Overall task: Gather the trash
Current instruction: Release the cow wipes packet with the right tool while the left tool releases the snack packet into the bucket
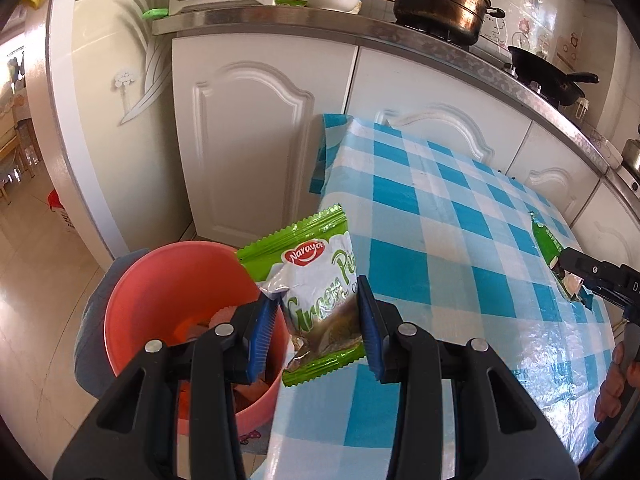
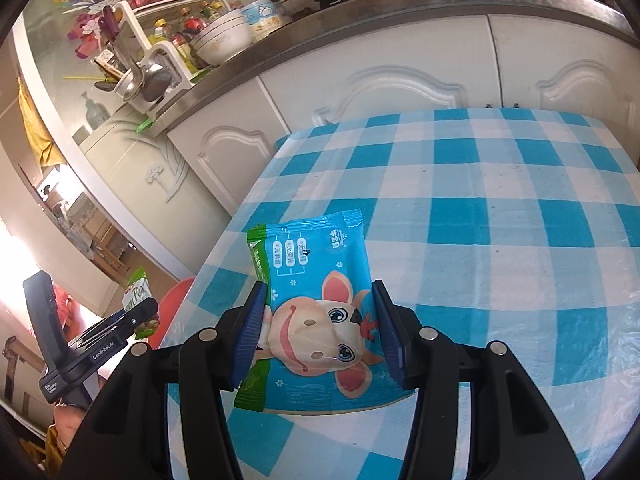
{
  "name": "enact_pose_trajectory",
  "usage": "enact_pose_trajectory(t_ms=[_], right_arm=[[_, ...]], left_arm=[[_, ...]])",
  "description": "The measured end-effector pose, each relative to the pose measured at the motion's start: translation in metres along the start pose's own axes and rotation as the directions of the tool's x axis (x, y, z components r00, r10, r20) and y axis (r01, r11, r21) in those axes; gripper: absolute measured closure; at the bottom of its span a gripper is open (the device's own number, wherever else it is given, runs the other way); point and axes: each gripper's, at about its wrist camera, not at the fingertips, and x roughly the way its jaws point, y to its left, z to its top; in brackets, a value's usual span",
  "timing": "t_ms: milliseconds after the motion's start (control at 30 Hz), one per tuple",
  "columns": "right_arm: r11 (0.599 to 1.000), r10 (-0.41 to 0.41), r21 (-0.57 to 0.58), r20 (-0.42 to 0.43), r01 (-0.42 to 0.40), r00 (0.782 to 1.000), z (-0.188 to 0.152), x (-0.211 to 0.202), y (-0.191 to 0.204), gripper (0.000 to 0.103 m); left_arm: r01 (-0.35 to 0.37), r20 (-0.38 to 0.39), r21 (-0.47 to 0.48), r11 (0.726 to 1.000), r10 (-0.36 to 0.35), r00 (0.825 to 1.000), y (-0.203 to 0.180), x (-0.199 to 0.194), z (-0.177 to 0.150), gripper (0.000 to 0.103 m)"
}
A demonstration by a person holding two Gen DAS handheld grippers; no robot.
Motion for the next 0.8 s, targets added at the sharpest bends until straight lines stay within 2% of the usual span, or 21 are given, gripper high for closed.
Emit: enact_pose_trajectory(t_ms=[367, 800], right_arm=[[0.989, 0.081, -0.121, -0.083, -0.091, 0.993, -0.002, 0.039, 0.072, 0.05], [0.937, 0.176, -0.268, -0.2, -0.226, 0.964, 0.0, 0.088, 0.16, 0.05]], left_arm=[[-0.06, 0.005, -0.083, 0.995, 0.061, 0.998, 0.054, -0.008, -0.006, 0.062], [-0.156, 0.003, -0.22, 0.963, 0.161, 0.987, 0.13, -0.008, -0.006, 0.062]])
